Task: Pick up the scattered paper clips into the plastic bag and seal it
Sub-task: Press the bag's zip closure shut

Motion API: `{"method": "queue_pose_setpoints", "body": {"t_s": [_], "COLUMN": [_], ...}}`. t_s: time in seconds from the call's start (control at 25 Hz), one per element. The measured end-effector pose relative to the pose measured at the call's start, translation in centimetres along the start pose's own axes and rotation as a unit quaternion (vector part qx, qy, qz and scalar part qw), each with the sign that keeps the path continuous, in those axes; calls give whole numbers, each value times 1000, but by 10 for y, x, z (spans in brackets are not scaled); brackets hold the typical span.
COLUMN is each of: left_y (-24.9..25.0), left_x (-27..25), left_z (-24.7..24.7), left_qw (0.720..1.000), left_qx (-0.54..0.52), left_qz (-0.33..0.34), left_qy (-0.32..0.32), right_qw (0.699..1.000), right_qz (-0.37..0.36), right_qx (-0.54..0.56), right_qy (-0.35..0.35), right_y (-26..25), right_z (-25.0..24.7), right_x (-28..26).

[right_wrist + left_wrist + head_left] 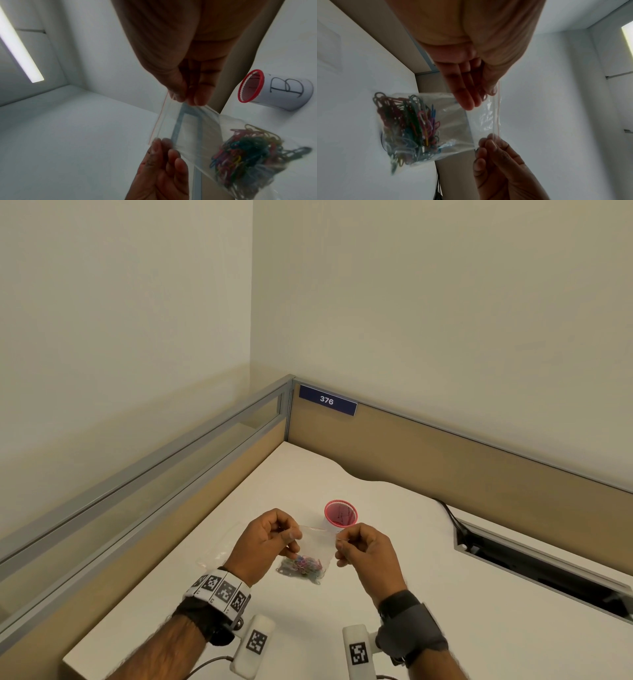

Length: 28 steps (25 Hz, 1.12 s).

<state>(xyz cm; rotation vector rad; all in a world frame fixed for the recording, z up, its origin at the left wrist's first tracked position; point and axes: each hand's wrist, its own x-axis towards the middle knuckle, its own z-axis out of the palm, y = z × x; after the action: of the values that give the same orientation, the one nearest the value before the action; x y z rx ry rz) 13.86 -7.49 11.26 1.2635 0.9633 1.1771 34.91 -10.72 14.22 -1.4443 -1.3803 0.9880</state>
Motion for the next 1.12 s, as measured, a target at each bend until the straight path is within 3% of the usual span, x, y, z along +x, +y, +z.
{"method": "queue_pose_setpoints", "body": {"t_s": [0.12, 0.4, 0.6, 0.76, 0.88, 1.04, 1.12], "left_y": [-5, -4, -3, -4, -11, -29, -38], "left_x": [2, 0, -1, 2, 1, -7, -11], "left_z": [0, 8, 6, 0, -9, -13, -11], "left_qw": [1000, 990, 956, 969, 985, 989, 983], "left_qx": [-1, 131, 281, 237, 168, 83, 63], "left_qz": [16, 44, 84, 67, 35, -15, -75], "left_qy": [-19, -37, -18, -28, 4, 123, 156], "right_qw": [1000, 999, 996, 994, 997, 999, 998], "right_qz": [-2, -24, -30, -40, -40, -37, -47], "right_qx": [16, -49, -88, -105, -72, -1, 25], "right_qy": [11, 4, -6, 3, -7, -25, -22], "right_y": [-2, 0, 5, 4, -1, -7, -10], "right_z": [-3, 3, 11, 3, 1, 7, 6], "right_x": [0, 2, 0, 1, 2, 3, 3]}}
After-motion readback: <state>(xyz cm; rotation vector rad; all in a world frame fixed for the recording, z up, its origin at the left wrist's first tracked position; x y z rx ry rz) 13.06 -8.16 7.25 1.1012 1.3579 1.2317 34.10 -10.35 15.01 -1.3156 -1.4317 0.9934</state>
